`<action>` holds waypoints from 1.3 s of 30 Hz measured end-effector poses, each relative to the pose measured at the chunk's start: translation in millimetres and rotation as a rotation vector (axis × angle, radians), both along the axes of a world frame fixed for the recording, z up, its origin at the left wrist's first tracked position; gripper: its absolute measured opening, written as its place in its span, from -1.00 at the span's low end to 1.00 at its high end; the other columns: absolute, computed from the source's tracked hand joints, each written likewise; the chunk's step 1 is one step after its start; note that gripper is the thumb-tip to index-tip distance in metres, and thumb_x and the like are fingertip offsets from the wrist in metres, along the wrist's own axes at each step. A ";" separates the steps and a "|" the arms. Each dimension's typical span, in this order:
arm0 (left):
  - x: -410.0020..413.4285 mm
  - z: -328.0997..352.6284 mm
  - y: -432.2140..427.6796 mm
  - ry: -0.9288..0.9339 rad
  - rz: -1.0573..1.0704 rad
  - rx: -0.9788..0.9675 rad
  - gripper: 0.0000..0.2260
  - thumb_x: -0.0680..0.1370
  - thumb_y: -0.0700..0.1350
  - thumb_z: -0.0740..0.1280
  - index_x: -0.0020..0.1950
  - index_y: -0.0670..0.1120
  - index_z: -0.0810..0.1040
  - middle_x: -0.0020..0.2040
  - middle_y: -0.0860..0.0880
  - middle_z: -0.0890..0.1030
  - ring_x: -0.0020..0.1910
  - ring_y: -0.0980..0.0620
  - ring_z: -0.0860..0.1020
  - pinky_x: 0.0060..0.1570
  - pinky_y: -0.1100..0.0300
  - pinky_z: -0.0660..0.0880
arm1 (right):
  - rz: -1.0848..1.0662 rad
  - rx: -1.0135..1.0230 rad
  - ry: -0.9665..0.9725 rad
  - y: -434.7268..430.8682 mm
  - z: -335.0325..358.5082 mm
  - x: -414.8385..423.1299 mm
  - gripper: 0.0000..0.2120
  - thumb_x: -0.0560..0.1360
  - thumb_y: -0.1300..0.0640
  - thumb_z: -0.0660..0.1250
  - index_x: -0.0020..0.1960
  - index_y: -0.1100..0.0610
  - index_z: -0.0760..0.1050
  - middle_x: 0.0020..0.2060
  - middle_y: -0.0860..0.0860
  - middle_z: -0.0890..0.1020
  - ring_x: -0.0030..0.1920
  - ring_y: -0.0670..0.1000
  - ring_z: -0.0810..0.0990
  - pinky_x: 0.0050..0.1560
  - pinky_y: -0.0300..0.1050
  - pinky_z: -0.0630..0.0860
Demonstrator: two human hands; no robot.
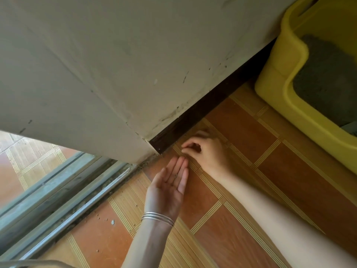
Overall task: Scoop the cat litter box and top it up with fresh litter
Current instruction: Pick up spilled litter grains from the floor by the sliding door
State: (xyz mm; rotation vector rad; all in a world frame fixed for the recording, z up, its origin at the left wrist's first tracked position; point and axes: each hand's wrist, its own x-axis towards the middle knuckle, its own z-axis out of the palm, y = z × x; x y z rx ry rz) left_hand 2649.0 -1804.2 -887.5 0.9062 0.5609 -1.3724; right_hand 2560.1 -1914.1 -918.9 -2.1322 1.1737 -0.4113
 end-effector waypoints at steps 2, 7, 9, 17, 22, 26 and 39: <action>1.3 -1.2 4.0 0.003 0.001 -0.001 -0.69 0.61 -0.20 0.06 0.21 -0.33 0.47 0.13 -0.27 0.60 0.08 -0.14 0.61 0.05 -0.01 0.53 | 0.005 -0.080 0.036 2.2 -1.7 3.0 -0.91 0.37 0.02 0.44 -0.18 0.02 0.62 -0.21 -0.07 0.60 -0.07 0.03 0.52 -0.16 -0.06 0.47; 1.5 -2.3 8.8 -0.010 -0.014 0.014 -0.70 0.61 -0.21 0.06 0.20 -0.33 0.48 0.12 -0.27 0.60 0.07 -0.14 0.61 0.02 -0.02 0.54 | 0.017 -0.250 0.122 10.3 -4.5 4.3 -0.89 0.38 0.04 0.44 -0.23 0.07 0.58 -0.27 -0.02 0.60 -0.15 0.10 0.53 -0.15 -0.03 0.45; -0.2 -3.1 8.4 -0.013 -0.019 0.009 -0.70 0.61 -0.21 0.06 0.20 -0.33 0.48 0.12 -0.27 0.60 0.07 -0.13 0.61 0.01 -0.02 0.54 | 0.023 -0.237 0.125 14.1 -2.7 3.4 -0.90 0.40 0.06 0.42 -0.22 0.09 0.58 -0.24 -0.01 0.61 -0.13 0.09 0.52 -0.13 -0.03 0.45; -16.5 3.8 -4.3 0.047 -0.052 -0.038 -0.69 0.55 -0.18 0.12 -0.04 -0.30 0.63 -0.07 -0.21 0.66 -0.14 -0.07 0.66 -0.05 0.09 0.54 | 0.151 -0.013 -0.177 46.0 43.1 -32.7 -0.77 0.50 0.01 0.24 -0.06 0.07 0.64 -0.19 -0.11 0.59 -0.08 -0.09 0.47 -0.01 -0.30 0.36; -28.5 15.7 6.4 0.140 -0.101 -0.075 -0.67 0.52 -0.21 0.13 0.15 -0.35 0.55 0.13 -0.27 0.59 0.06 -0.16 0.61 0.01 -0.05 0.52 | -0.013 0.007 -0.227 69.4 47.8 -82.6 -0.74 0.53 0.00 0.20 0.07 0.04 0.60 -0.10 -0.17 0.60 -0.06 -0.20 0.55 -0.12 -0.37 0.47; -21.9 26.0 35.9 0.181 -0.103 -0.101 -0.71 0.41 -0.27 0.29 0.07 -0.38 0.57 0.14 -0.30 0.58 0.05 -0.22 0.61 -0.02 -0.12 0.52 | -0.058 0.034 -0.199 79.0 46.4 -103.1 -0.80 0.49 -0.04 0.27 0.00 0.00 0.60 -0.13 -0.20 0.59 -0.09 -0.18 0.57 -0.11 -0.34 0.49; 71.9 37.7 170.9 -0.052 0.305 -0.068 -0.26 -0.18 -0.34 0.63 0.00 -0.36 0.62 0.14 -0.28 0.59 0.05 -0.20 0.61 -0.11 -0.02 0.60 | 0.356 0.088 -0.033 144.5 10.7 -22.0 -0.80 0.30 0.16 0.51 -0.08 0.05 0.61 -0.20 -0.15 0.51 -0.12 -0.18 0.37 0.03 -0.40 0.28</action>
